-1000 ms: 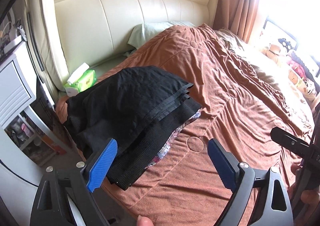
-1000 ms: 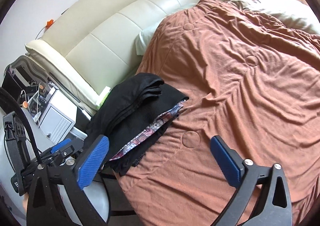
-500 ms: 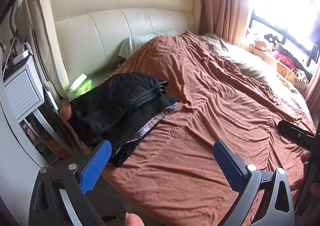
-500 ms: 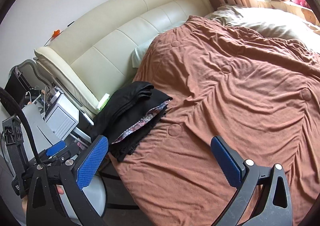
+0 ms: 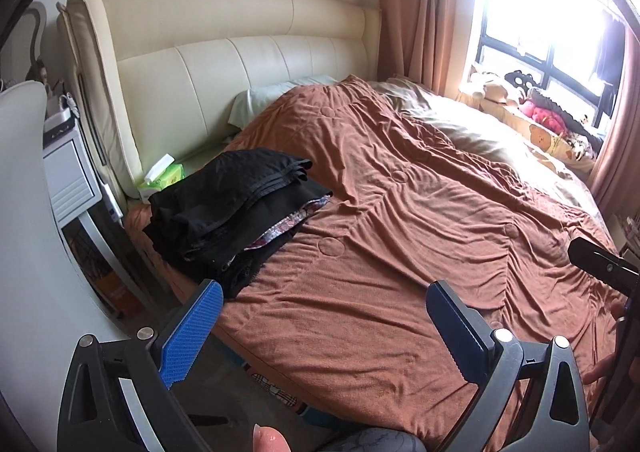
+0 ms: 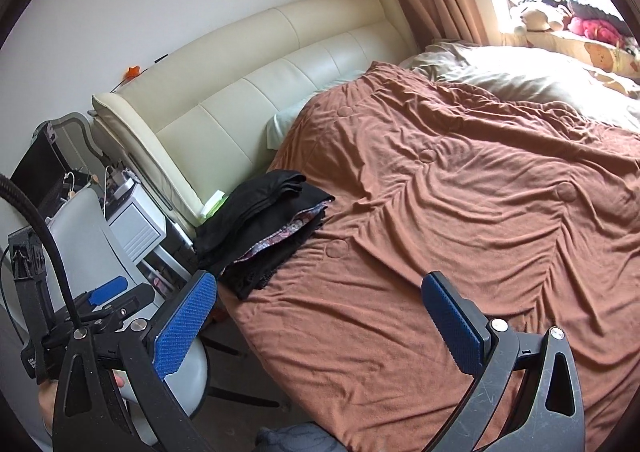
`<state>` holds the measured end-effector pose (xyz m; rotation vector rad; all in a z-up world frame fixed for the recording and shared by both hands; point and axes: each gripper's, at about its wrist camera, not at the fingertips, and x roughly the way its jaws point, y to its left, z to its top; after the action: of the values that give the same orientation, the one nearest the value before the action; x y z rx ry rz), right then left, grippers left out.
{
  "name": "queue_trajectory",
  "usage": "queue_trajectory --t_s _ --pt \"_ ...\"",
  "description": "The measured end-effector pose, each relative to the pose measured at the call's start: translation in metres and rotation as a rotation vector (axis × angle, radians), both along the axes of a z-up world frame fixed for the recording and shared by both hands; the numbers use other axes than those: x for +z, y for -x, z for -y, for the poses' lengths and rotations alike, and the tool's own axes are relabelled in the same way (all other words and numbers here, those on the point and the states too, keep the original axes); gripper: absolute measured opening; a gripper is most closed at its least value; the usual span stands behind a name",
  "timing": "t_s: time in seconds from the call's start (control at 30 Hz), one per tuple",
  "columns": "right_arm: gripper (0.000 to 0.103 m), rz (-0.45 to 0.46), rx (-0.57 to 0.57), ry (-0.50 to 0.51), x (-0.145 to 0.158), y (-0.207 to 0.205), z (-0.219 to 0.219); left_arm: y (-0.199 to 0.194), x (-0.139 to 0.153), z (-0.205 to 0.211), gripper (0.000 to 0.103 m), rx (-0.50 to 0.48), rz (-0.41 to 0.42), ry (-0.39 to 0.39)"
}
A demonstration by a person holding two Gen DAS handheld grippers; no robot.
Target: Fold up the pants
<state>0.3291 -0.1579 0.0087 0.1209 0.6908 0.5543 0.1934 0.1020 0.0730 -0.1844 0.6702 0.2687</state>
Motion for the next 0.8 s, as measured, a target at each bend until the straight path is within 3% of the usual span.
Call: queue_trajectory --t_s 0.5,0.8 --pt "0.103 0.067 -0.128 0.143 -0.005 0.129 0.029 0.076 -0.022 0.049 0.103 -0.113 0.001 -0.012" --pt "0.103 0.073 -0.193 0.137 -0.013 0.198 0.043 0.121 -0.033 0.075 0.102 -0.185 0.043 -0.059"
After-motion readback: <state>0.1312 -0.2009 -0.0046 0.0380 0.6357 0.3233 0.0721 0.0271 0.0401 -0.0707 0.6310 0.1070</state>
